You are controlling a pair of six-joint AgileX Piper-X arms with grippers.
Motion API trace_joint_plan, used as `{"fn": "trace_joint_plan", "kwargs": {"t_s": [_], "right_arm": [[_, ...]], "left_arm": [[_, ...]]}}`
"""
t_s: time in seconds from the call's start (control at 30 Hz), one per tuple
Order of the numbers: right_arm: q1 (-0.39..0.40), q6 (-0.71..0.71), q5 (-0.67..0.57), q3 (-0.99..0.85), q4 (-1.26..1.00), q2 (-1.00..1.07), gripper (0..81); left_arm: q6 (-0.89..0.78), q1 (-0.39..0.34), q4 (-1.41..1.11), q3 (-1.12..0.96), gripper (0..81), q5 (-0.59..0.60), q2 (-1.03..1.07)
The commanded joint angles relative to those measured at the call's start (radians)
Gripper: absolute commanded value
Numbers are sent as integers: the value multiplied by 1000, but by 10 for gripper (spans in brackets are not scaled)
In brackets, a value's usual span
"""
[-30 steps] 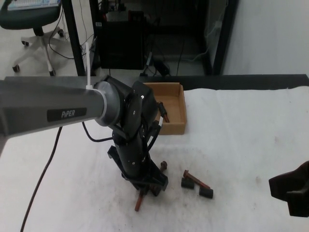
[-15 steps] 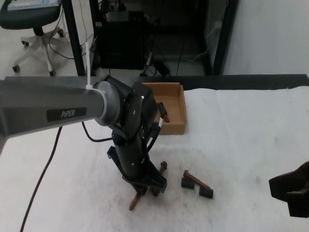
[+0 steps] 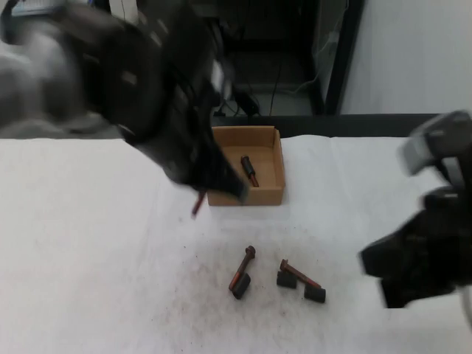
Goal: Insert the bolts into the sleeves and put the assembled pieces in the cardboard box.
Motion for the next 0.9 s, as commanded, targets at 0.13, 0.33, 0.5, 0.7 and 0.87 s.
{"fn": "trace_joint_plan", "kwargs": {"t_s": [0.13, 0.33, 0.5, 0.7, 0.87], "right_arm": [[1, -232, 45, -13, -58, 183, 6], [1, -274, 69, -86, -57, 350, 269], [5, -280, 82, -173, -85, 466, 334], [62, -413, 126, -320, -107, 591, 301], [92, -558, 164, -411, -99, 701, 301]], "left_arm": [[-44, 1, -92, 201, 2, -14, -295], [-63, 0, -88, 416, 2, -6, -462], [-96, 0, -90, 504, 2, 11, -531], [-81, 0, -120, 509, 2, 17, -536], [-81, 0, -132, 509, 2, 17, -536]]}}
